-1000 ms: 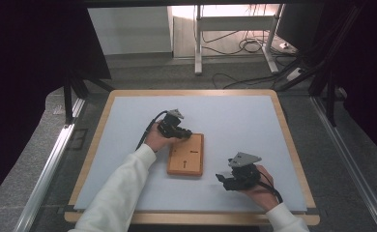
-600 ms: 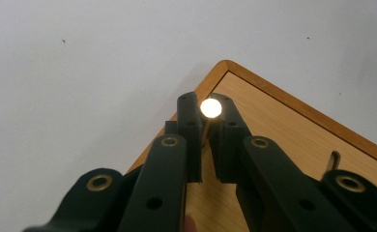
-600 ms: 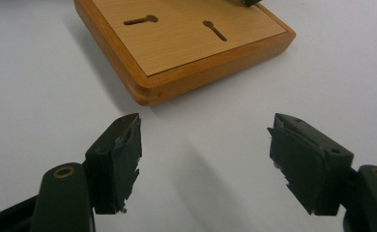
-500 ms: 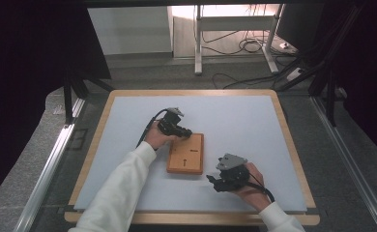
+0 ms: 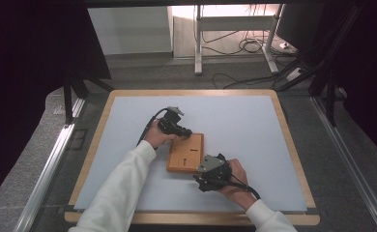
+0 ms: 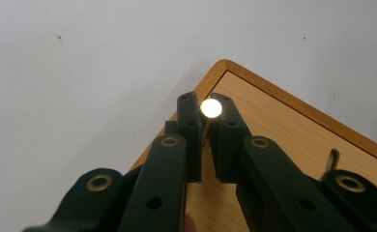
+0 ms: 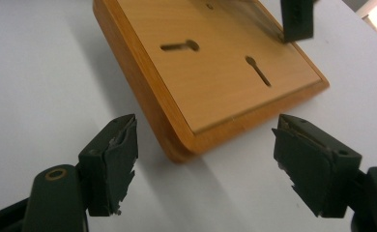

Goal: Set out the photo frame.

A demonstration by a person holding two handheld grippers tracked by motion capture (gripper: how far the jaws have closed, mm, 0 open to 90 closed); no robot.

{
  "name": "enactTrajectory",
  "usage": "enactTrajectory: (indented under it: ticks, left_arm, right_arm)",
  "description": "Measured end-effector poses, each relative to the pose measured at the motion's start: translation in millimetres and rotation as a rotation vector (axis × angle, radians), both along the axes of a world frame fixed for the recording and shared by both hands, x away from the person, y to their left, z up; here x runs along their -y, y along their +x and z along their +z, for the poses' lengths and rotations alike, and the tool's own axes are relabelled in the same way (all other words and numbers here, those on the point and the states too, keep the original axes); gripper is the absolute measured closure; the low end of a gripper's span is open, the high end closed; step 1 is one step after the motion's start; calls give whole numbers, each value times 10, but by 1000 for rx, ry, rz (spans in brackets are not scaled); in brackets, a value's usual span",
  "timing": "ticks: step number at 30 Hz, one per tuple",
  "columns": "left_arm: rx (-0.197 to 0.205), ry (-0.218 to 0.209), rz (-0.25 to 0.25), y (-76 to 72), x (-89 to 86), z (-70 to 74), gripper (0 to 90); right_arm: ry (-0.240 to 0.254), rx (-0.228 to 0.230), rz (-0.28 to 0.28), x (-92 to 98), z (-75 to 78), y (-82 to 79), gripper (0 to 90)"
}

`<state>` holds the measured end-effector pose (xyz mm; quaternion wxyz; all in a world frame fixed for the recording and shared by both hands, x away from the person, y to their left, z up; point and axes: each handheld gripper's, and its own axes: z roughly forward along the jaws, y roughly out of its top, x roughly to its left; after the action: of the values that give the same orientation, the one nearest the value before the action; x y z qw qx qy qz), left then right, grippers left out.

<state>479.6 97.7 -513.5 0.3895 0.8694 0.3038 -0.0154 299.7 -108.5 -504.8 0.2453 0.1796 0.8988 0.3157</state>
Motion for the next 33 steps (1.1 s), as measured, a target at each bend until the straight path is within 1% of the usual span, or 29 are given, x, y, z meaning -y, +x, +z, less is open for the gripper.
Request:
enactTrajectory:
  ticks: [3,4,7,9,17,18,21,24,28,33]
  left_arm:
    - [-3,-1,0,3,0,1,842]
    - [-4,-1,0,3,1,1,842]
    - [-8,0,2,6,2,3,841]
    - [-10,1,1,8,2,4,841]
    - [-18,1,-3,22,0,7,840]
    - [-19,2,-4,24,0,8,840]
    - [-21,2,-3,23,1,9,839]
    - [-19,3,-2,17,3,9,838]
    - [-18,-3,2,14,-2,3,837]
    - [-24,-5,4,20,-5,3,838]
  right_arm:
    - [-29,13,15,-128,-20,9,242]
    - [-29,13,15,-128,-20,9,242]
    - [-62,17,19,-217,-52,38,238]
    - [-68,20,16,-233,-61,43,232]
    - [-123,65,3,-334,-111,61,209]
    - [-136,78,2,-362,-123,63,209]
    - [-146,82,6,-381,-127,66,208]
    - [-148,89,-7,-411,-138,75,219]
    - [-146,85,-10,-407,-138,83,221]
    - [-151,101,-6,-410,-133,64,243]
